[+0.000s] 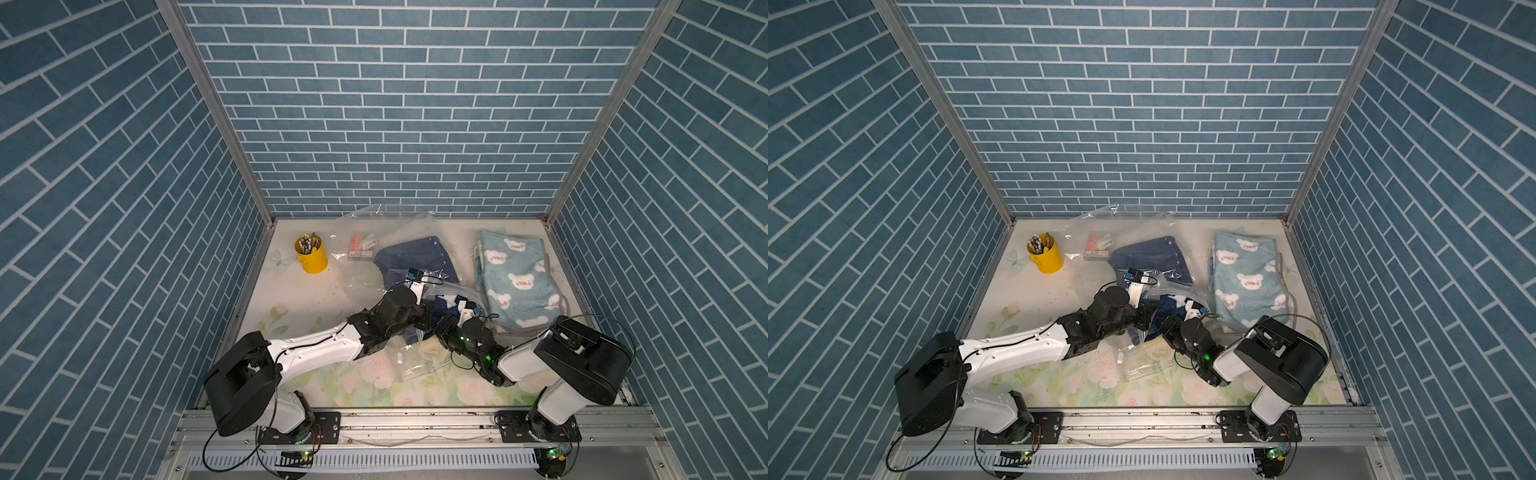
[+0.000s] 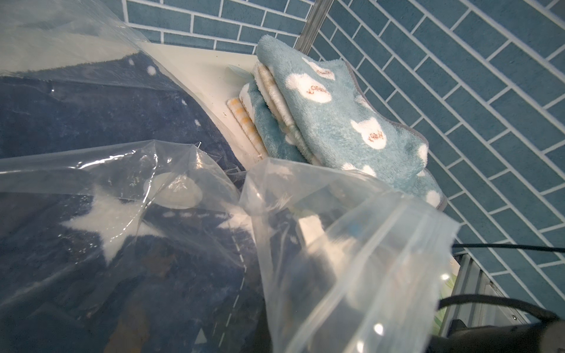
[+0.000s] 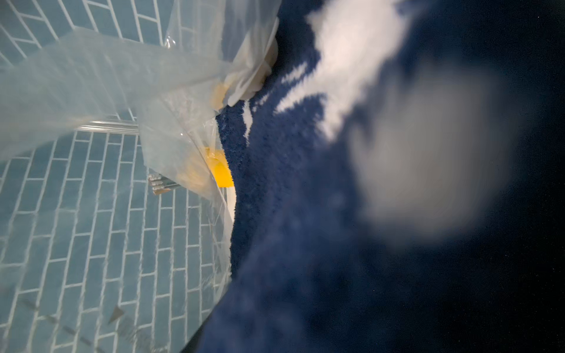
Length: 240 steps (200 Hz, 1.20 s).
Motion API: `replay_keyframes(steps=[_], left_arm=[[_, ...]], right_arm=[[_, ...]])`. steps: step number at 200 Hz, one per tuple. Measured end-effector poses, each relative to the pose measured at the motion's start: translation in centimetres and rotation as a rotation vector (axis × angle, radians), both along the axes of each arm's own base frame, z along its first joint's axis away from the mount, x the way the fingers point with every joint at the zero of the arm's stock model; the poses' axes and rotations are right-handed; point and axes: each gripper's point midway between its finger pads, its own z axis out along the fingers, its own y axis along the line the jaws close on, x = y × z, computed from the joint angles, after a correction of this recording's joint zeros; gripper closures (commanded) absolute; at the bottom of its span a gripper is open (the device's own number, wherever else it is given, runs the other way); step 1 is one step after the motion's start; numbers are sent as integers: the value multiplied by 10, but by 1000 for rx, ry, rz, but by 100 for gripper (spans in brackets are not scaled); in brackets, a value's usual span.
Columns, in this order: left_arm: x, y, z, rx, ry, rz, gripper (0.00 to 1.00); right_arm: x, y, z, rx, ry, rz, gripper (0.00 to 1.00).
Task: Take the blanket out of the vacuum bag
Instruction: Take out the blanket from the vacuum bag.
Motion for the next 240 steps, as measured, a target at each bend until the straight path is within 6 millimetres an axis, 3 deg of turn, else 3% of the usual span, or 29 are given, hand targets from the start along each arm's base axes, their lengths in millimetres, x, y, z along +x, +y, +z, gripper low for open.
replay_keyframes(steps=[28, 38, 73, 86, 106, 137, 152, 215, 240], left_arm=[[0, 0, 0, 0, 0, 0, 100], [0, 0, 0, 0, 0, 0, 100], [0, 0, 0, 0, -1, 1, 100], [0, 0, 0, 0, -1, 1, 100], [0, 0, 0, 3, -3, 0, 100], [1, 0, 2, 9, -11, 0, 100], [3, -1, 7, 5, -24, 5, 100], [5, -1, 11, 8, -30, 9, 100], [6, -2, 13, 4, -33, 9, 100]], right_arm=[[5, 8, -9, -2, 23, 6, 40], [6, 11, -9, 9, 26, 7, 44], [7, 13, -11, 31, 45, 5, 89], [7, 14, -9, 36, 42, 10, 100], [8, 16, 5, 40, 15, 17, 100], [17, 26, 61, 101, -89, 31, 100], [18, 27, 75, 111, -117, 34, 100], [13, 21, 60, 76, -88, 33, 100], [6, 10, 39, 51, -59, 23, 87]])
